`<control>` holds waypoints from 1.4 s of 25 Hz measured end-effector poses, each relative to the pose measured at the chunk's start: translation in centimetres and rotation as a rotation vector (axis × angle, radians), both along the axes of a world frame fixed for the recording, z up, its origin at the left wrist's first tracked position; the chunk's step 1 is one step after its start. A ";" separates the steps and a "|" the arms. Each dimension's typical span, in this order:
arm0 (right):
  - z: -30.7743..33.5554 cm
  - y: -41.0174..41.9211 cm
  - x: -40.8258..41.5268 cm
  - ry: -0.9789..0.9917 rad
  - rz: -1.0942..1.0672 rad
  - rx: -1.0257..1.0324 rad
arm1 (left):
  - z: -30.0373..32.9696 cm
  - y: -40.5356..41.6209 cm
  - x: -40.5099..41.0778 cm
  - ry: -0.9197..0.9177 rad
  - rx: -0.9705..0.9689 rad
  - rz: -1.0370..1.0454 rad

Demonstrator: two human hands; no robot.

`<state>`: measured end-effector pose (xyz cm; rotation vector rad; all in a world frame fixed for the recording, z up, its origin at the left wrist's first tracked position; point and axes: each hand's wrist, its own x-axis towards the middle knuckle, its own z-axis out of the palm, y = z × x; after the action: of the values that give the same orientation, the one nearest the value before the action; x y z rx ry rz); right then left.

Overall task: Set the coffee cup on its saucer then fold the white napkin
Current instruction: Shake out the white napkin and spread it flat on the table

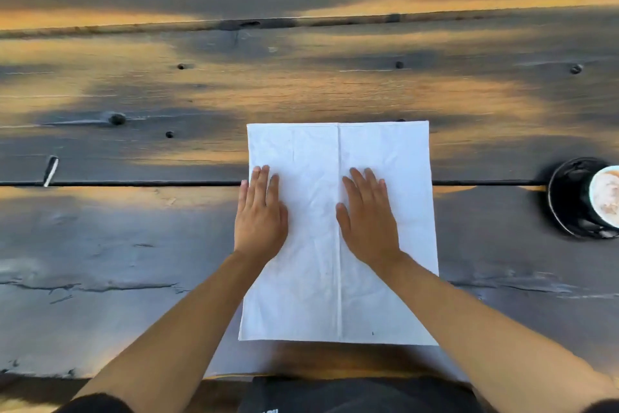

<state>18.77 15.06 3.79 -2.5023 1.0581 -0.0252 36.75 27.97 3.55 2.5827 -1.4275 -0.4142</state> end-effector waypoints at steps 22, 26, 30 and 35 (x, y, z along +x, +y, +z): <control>-3.9 -13.9 -1.7 0.226 -0.129 -0.117 | -3.9 -4.8 7.4 -0.118 0.074 -0.040; -3.2 -13.4 0.1 0.210 -0.281 -0.130 | -3.6 -4.9 7.3 -0.109 0.073 -0.034; -2.5 -6.7 9.2 0.008 -0.080 -0.101 | -3.7 -5.0 7.4 -0.110 0.068 -0.033; -3.7 -2.0 13.5 0.059 0.191 -0.106 | -3.9 -4.8 7.5 -0.109 0.054 -0.035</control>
<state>32.26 13.02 0.05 -2.7049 0.8558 0.0496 44.26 23.16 -0.36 2.6638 -1.5186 -0.3255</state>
